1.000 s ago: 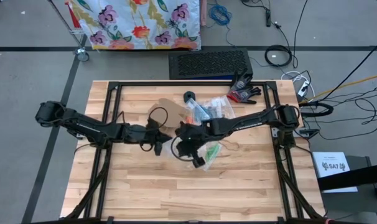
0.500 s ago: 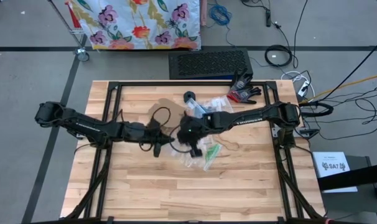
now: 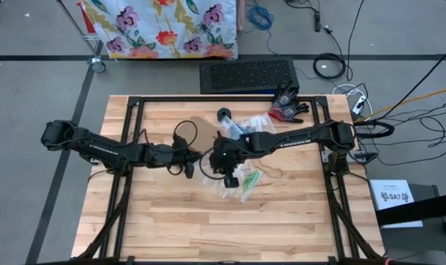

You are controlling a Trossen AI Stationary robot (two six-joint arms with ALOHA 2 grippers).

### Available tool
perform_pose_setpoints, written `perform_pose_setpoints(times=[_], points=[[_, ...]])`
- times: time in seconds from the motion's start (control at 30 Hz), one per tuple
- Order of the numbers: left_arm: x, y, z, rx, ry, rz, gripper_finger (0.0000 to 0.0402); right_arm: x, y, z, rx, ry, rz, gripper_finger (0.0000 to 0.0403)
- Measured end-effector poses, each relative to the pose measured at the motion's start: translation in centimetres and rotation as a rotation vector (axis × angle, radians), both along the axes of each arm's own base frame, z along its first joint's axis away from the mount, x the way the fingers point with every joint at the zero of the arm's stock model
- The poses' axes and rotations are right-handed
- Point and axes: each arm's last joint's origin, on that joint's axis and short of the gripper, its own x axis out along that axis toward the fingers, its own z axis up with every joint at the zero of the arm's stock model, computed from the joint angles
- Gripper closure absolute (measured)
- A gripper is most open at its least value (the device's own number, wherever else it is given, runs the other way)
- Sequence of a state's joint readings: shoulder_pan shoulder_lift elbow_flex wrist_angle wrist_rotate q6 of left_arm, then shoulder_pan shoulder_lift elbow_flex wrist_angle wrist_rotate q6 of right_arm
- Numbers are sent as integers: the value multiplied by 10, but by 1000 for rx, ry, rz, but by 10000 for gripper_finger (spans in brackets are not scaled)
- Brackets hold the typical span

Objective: Sort rubber bands
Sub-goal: Put the brown rubber band into the transparent zip bag

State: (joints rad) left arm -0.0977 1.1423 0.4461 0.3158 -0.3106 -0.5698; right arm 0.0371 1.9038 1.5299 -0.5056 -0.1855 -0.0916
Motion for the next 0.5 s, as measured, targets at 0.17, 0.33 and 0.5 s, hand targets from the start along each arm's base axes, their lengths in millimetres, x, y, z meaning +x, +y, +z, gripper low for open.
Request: perform_pose_setpoints(times=[0.17, 0.33, 0.5], points=[[-1, 1, -2, 12, 19, 21, 401, 1, 1, 1, 13, -13, 13, 403], [-1, 0, -2, 8, 22, 11, 401, 2, 0, 2, 5, -33, 8, 395], [-1, 0, -2, 5, 25, 5, 401, 7, -2, 6, -21, -91, -18, 349]])
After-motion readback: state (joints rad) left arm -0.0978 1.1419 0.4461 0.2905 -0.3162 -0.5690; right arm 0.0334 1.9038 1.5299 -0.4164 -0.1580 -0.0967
